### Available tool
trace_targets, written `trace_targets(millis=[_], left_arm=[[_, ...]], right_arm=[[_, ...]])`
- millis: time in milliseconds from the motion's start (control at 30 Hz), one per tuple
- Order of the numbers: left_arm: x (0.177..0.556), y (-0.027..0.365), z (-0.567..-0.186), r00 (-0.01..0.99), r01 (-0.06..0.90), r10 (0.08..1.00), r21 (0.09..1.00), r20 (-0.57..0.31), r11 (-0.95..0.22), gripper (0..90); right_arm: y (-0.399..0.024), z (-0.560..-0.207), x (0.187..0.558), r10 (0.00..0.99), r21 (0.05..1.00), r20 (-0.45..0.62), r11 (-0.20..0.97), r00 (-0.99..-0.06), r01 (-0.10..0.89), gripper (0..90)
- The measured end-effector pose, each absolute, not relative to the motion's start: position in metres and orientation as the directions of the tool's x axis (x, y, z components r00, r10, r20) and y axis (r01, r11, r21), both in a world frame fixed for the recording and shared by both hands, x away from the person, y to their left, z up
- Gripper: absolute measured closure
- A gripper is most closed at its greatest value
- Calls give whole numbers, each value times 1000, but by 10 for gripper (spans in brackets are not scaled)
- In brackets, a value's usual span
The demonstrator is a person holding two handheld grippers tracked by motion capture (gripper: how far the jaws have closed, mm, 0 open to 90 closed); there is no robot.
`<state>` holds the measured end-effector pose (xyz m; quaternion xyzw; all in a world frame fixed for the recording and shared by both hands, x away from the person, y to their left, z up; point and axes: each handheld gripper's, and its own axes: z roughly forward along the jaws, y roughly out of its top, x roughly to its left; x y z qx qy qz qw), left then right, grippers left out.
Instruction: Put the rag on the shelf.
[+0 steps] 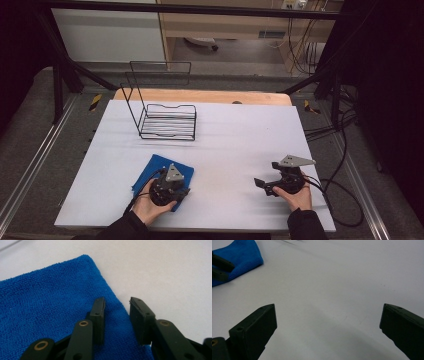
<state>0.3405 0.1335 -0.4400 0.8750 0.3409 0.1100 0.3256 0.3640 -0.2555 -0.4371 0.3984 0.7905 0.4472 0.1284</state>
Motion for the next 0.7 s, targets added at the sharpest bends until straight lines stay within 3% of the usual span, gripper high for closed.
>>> trace_targets(millis=[133, 433, 600, 700], left_arm=[[341, 134, -441, 730, 538, 682, 647, -38, -540, 677], [343, 134, -441, 710, 556, 704, 636, -27, -536, 853], [345, 135, -440, 714, 559, 699, 635, -41, -534, 880], [347, 139, -438, 712, 576, 696, 643, -92, -504, 884]], right_arm=[[-255, -438, 365, 742, 811, 151, 285, -653, 511, 15], [-253, -438, 365, 740, 809, 152, 287, -655, 513, 16], [-253, -437, 365, 740, 810, 153, 286, -655, 511, 15], [-253, -437, 365, 739, 812, 154, 284, -656, 510, 16]])
